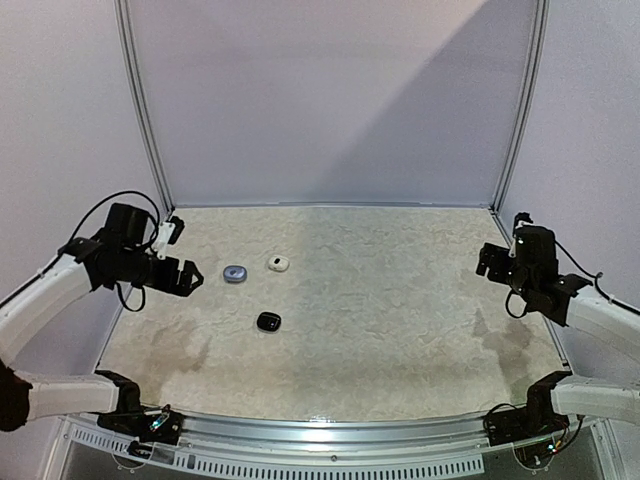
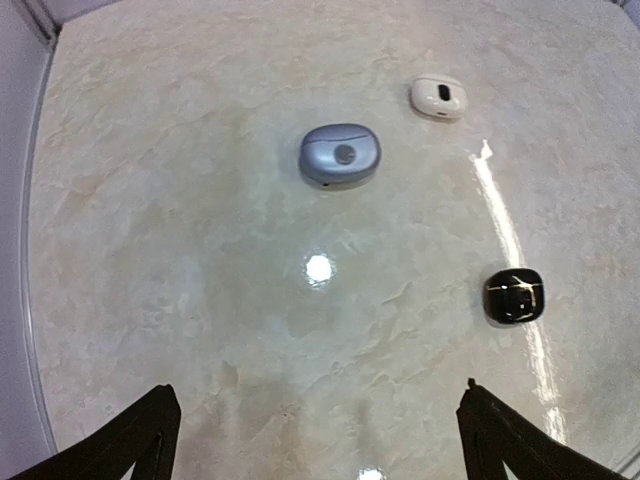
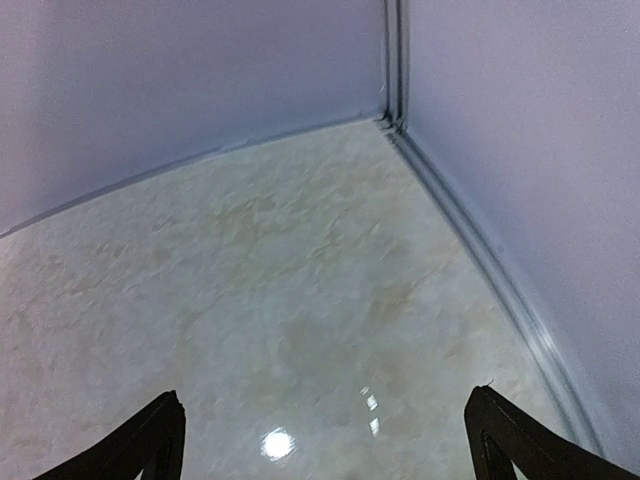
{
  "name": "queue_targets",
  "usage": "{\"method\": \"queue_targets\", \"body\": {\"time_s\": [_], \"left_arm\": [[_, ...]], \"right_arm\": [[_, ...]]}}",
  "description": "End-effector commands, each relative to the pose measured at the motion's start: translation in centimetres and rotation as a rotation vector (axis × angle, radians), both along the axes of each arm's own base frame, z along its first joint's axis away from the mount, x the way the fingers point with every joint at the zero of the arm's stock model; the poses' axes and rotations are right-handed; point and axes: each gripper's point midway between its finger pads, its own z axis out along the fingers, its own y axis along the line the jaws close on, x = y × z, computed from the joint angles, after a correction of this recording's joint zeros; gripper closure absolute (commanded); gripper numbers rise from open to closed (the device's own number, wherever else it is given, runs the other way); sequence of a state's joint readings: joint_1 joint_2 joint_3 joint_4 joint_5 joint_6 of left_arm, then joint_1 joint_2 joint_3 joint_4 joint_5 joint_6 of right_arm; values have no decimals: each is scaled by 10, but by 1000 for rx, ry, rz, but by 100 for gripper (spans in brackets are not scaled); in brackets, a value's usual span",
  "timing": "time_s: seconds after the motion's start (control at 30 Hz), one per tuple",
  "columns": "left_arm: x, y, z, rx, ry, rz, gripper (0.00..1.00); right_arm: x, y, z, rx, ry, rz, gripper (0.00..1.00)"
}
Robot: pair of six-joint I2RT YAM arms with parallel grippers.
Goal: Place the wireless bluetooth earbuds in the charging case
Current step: Reset both arms
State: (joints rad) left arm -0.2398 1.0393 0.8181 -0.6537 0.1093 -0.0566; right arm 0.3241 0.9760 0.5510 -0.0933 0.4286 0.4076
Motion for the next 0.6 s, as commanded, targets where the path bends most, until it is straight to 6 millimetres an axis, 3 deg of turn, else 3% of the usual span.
{"method": "queue_targets", "body": {"time_s": [0.0, 0.2, 0.33, 0.57], "left_arm": [[16, 46, -7, 41, -145, 265, 1], [19, 67, -23, -30, -224, 380, 1], [22, 70, -29, -29, -221, 401, 1], [30, 75, -23, -32, -268, 430, 1]], "right_arm": [[2, -21, 41, -171, -258, -3, 1], [-27, -63, 29, -242, -296, -218, 1], [-32, -63, 27, -200, -301, -223, 1], [-45, -74, 22, -139, -310, -299, 1]]}}
